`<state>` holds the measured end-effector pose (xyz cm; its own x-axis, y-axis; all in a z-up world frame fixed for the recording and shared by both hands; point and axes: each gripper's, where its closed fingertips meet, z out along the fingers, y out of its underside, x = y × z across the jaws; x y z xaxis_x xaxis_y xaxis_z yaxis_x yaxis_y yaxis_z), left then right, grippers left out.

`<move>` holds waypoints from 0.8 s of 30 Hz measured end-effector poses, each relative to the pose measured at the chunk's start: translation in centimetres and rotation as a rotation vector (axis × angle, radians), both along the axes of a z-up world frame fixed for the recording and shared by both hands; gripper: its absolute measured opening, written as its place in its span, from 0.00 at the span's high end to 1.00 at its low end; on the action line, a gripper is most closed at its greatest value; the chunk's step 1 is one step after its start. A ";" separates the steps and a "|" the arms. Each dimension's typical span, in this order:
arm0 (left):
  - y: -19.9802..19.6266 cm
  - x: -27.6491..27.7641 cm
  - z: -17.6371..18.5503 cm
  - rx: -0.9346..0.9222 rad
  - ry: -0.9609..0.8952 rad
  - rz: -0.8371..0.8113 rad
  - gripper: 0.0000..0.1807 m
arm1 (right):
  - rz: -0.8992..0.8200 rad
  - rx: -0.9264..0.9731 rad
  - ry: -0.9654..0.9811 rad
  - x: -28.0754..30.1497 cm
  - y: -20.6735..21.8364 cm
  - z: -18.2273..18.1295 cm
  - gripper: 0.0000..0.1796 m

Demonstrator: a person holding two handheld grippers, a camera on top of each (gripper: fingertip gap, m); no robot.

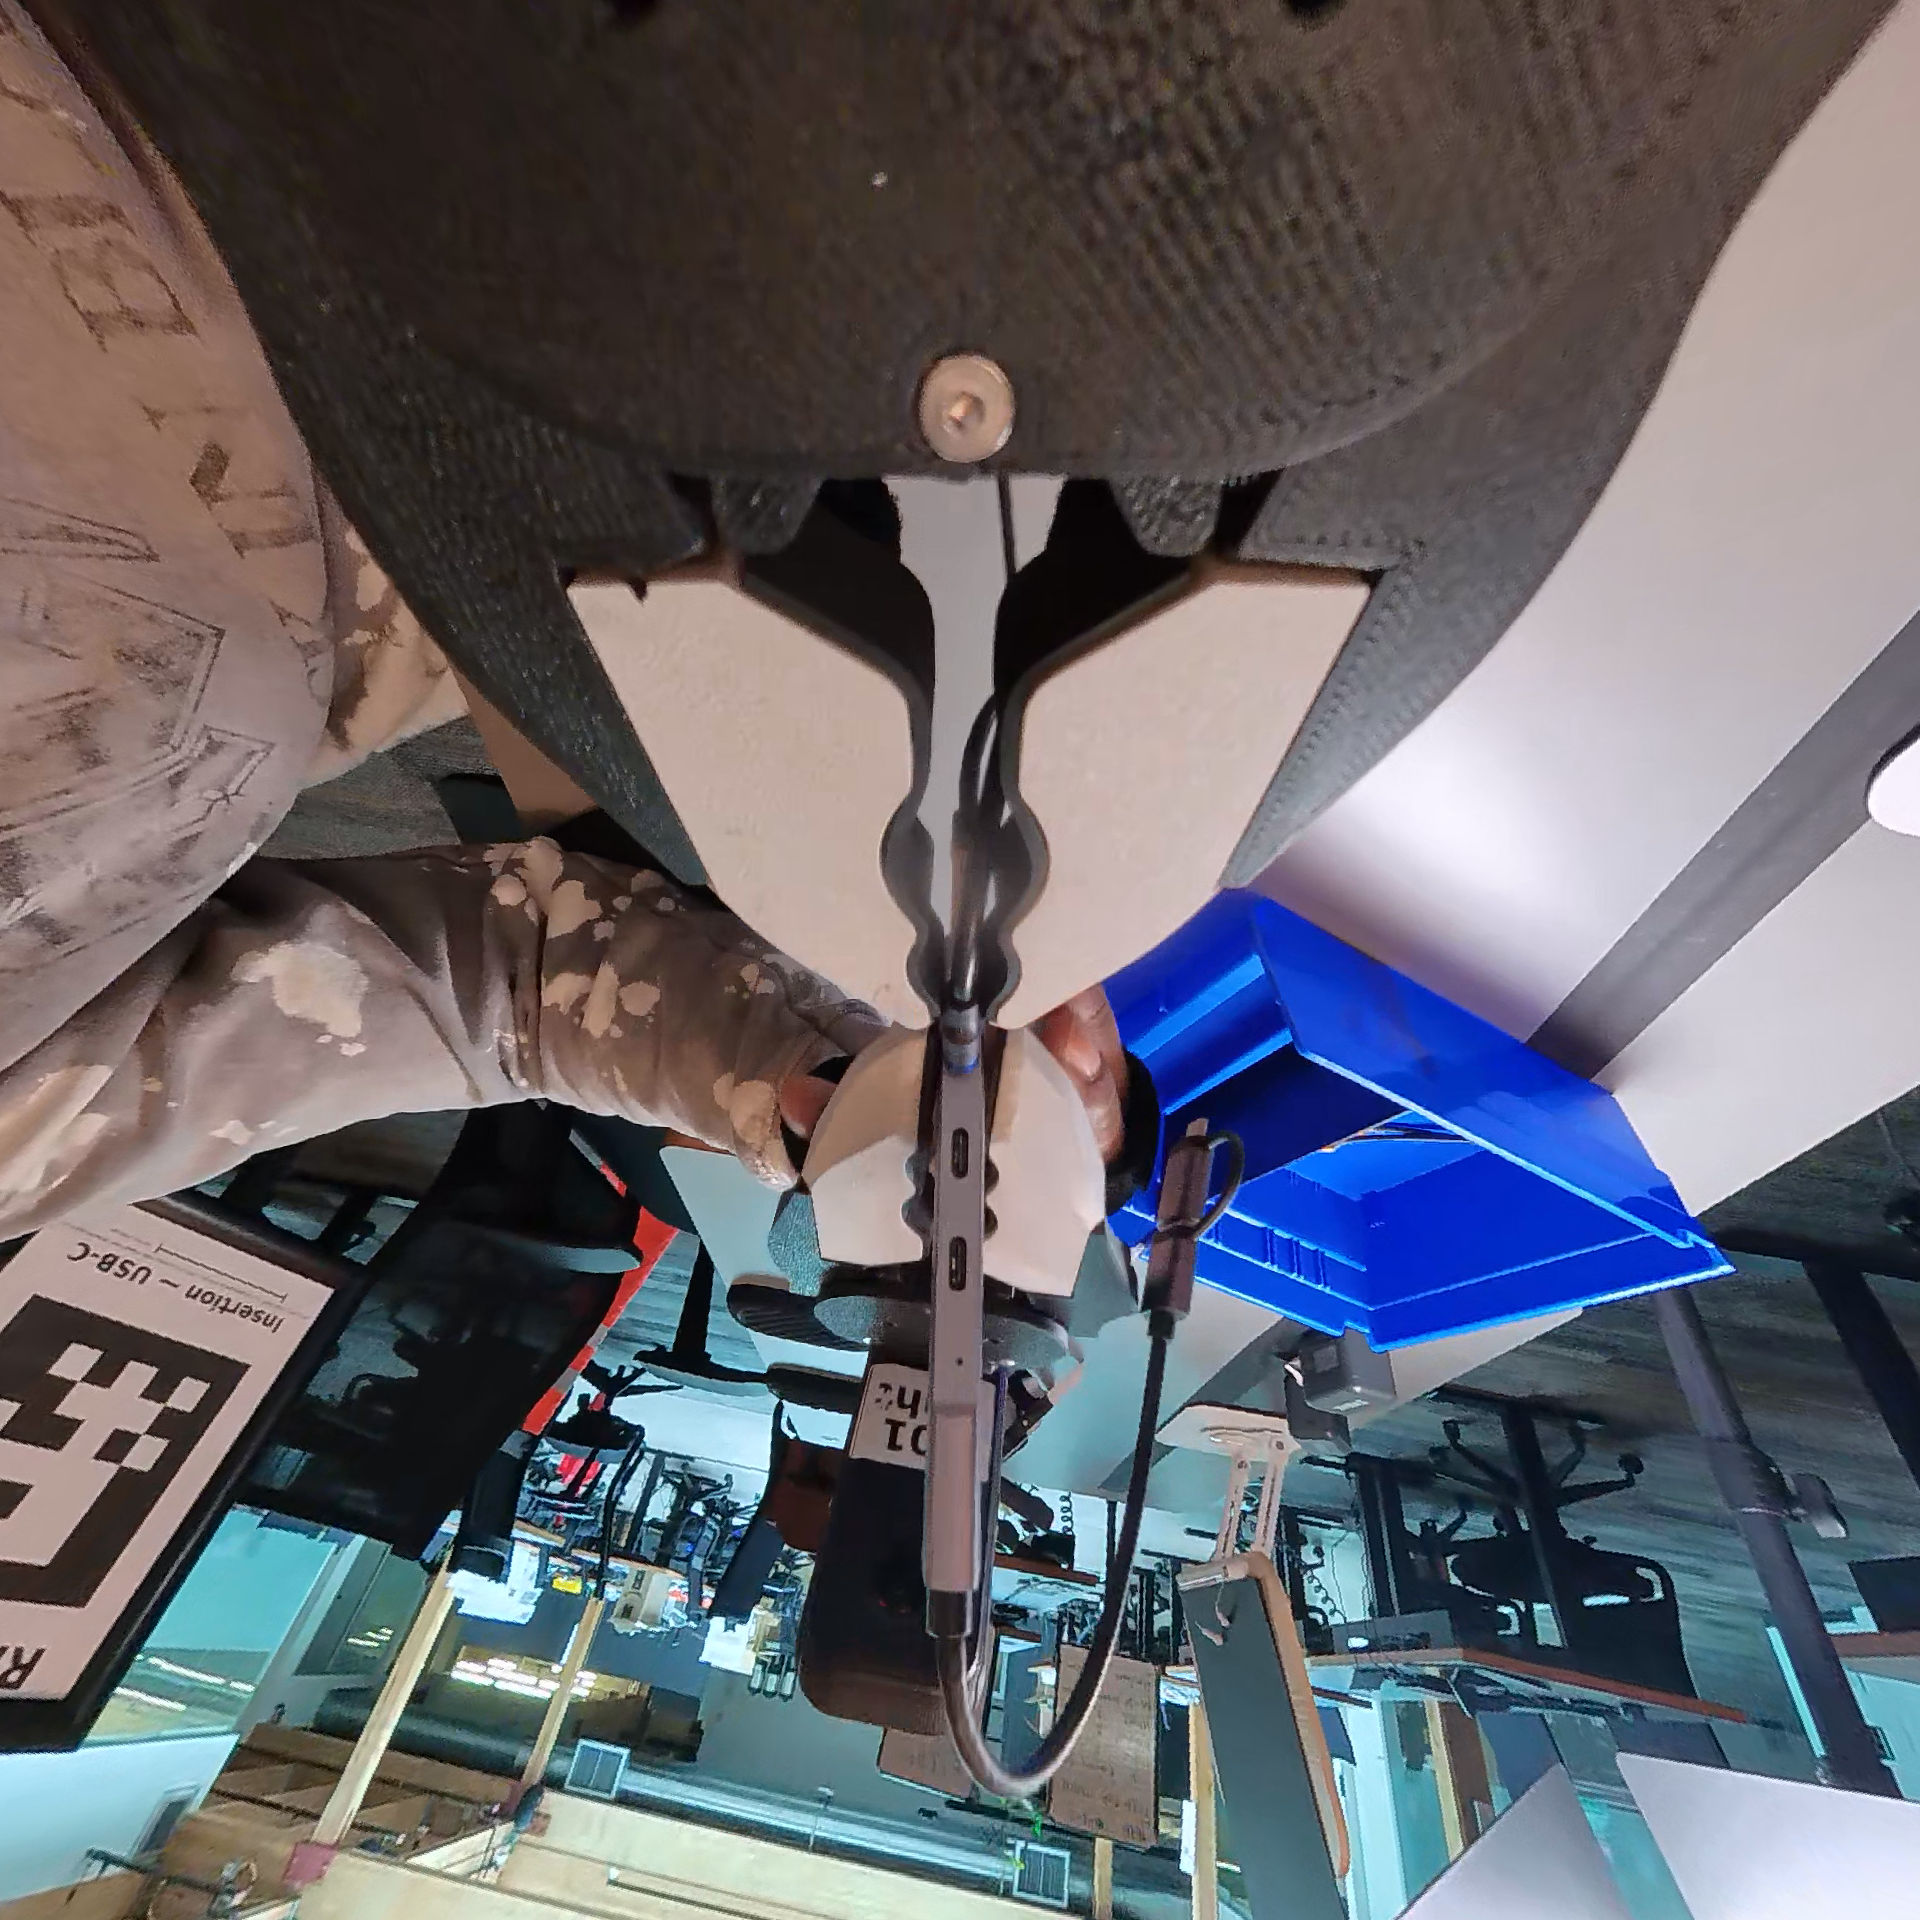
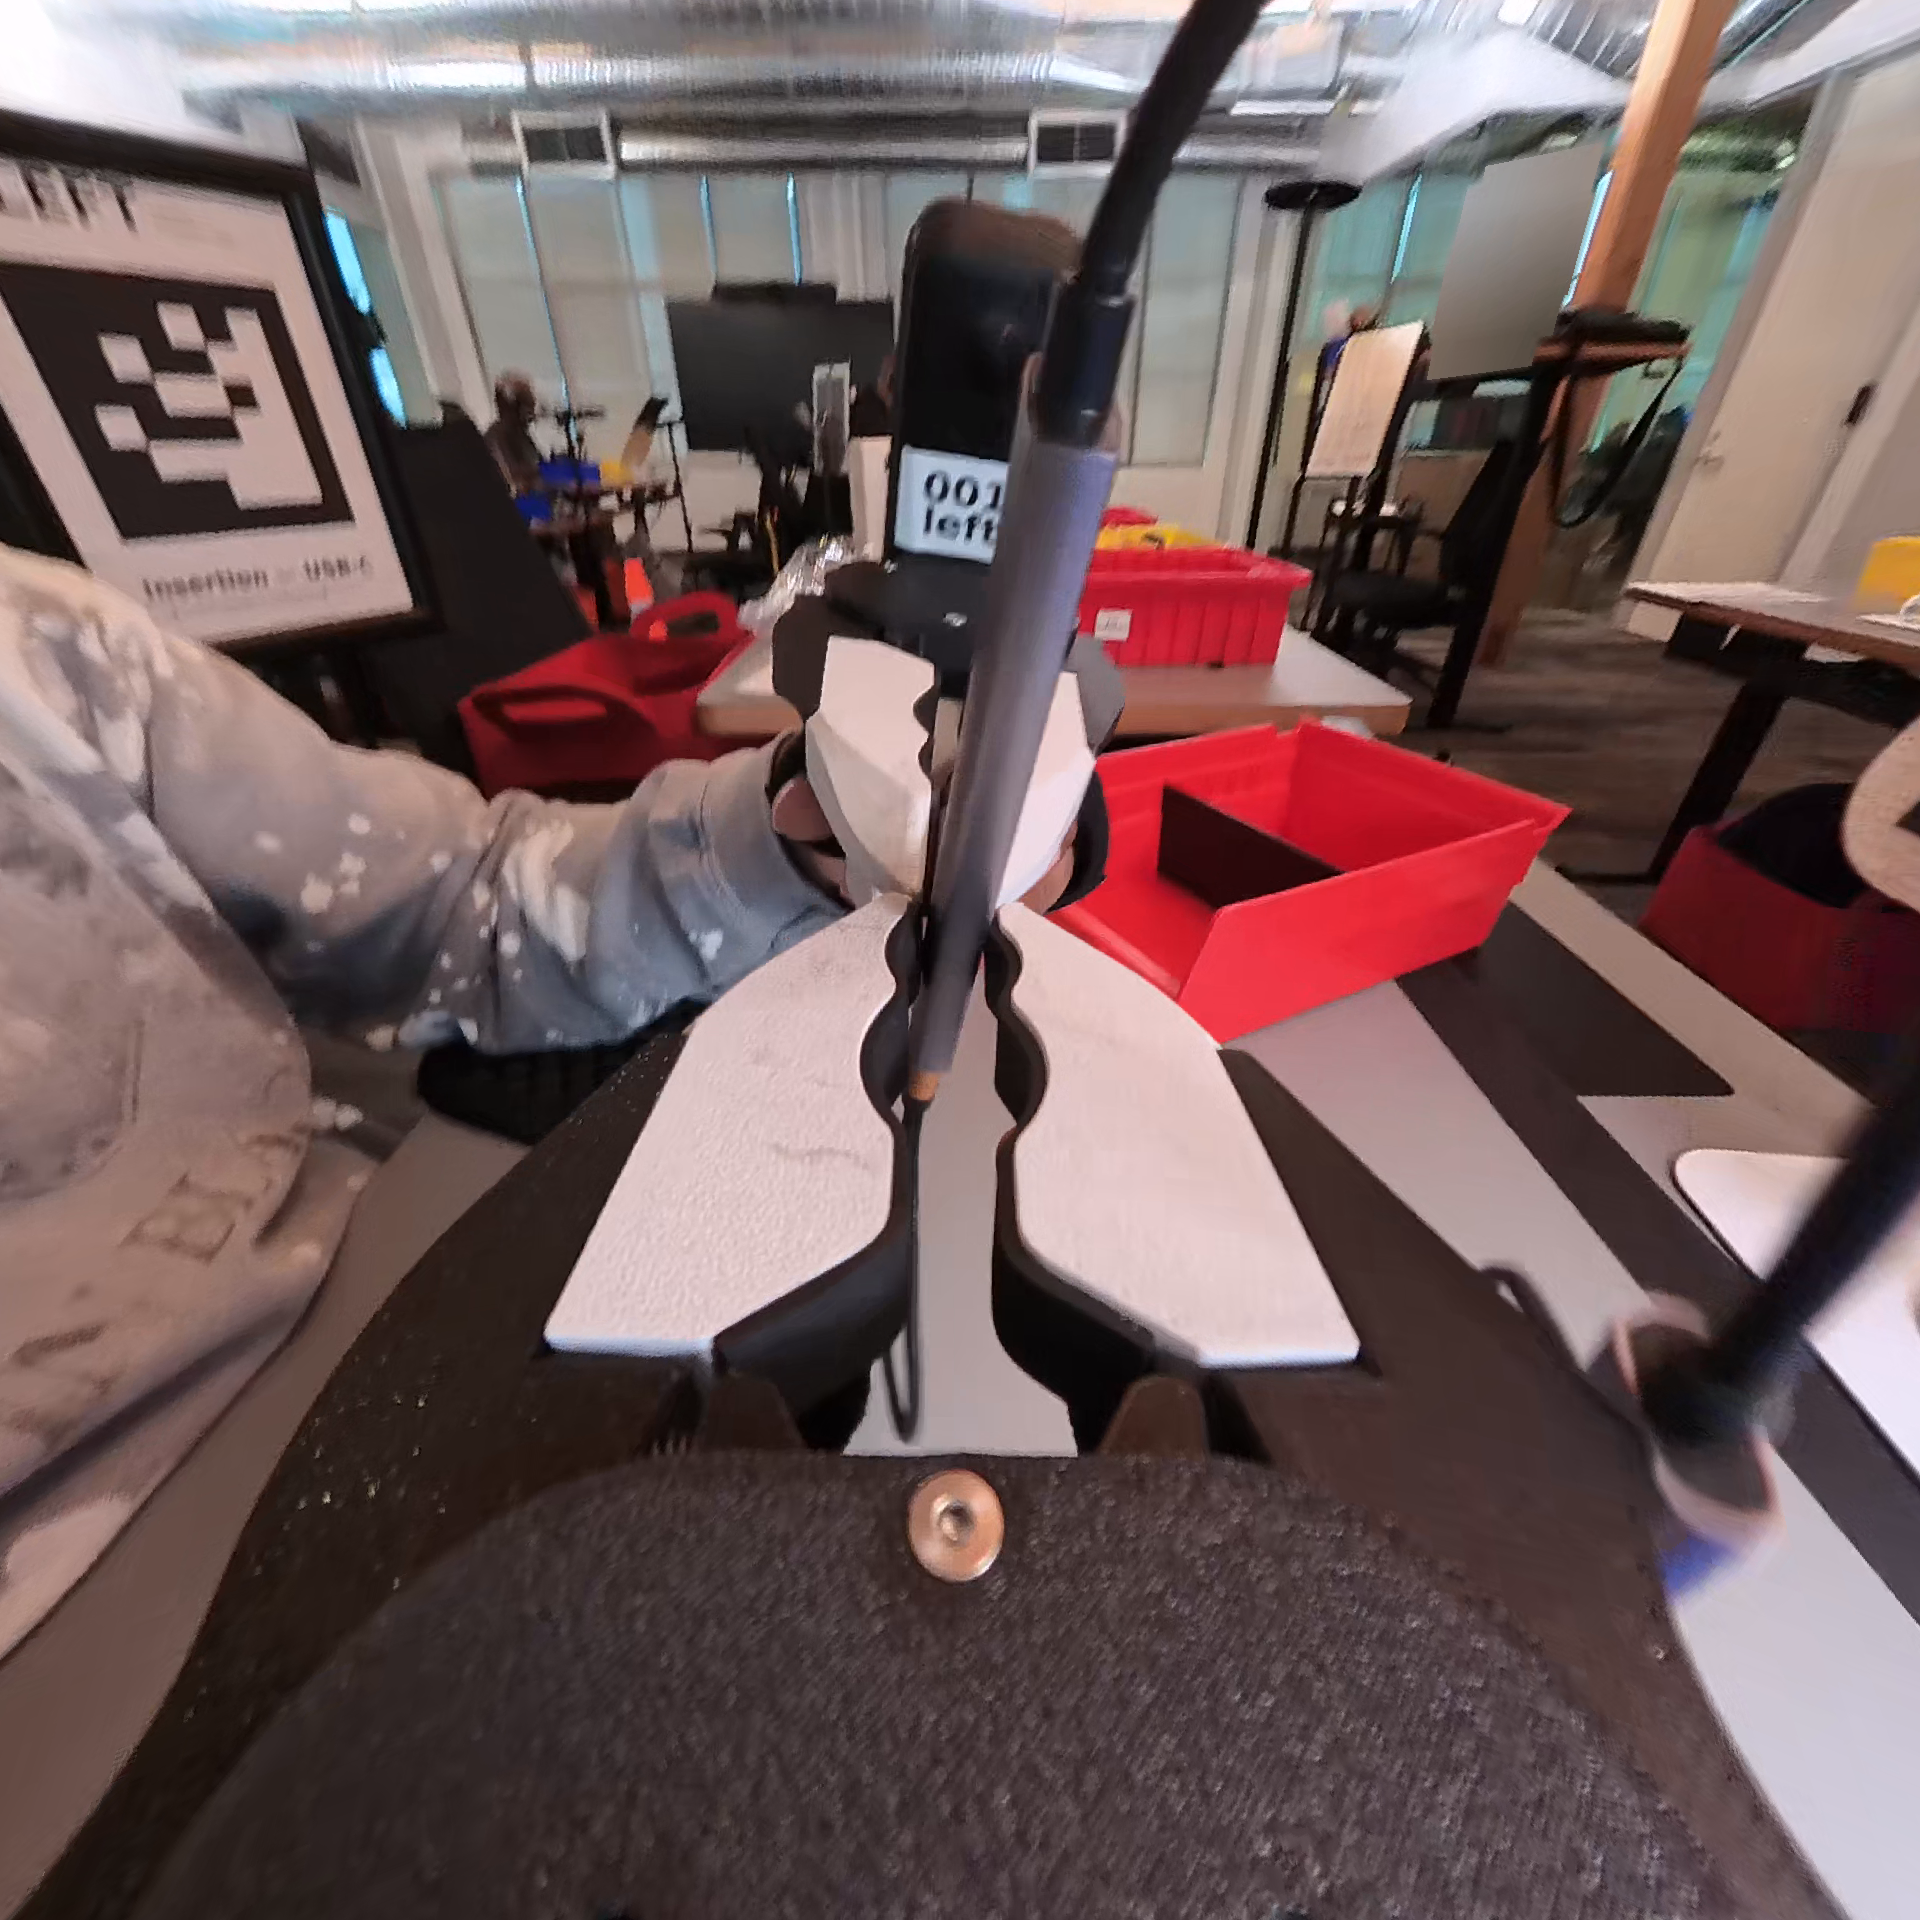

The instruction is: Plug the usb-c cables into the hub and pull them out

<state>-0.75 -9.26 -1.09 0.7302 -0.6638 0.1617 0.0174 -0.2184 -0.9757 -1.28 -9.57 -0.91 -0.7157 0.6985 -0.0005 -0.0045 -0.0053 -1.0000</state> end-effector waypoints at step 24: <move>-0.8 0.2 -0.2 -0.002 0.134 0.022 0.96 | 0.005 0.093 -0.008 -0.1 -1.0 -0.8 0.95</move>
<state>-0.59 -10.10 -1.30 0.7599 -0.6469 0.0633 -0.1080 -0.2217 -0.9691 -1.39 -10.53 -1.68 -0.7192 0.6924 0.0586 0.0028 0.0872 -0.9962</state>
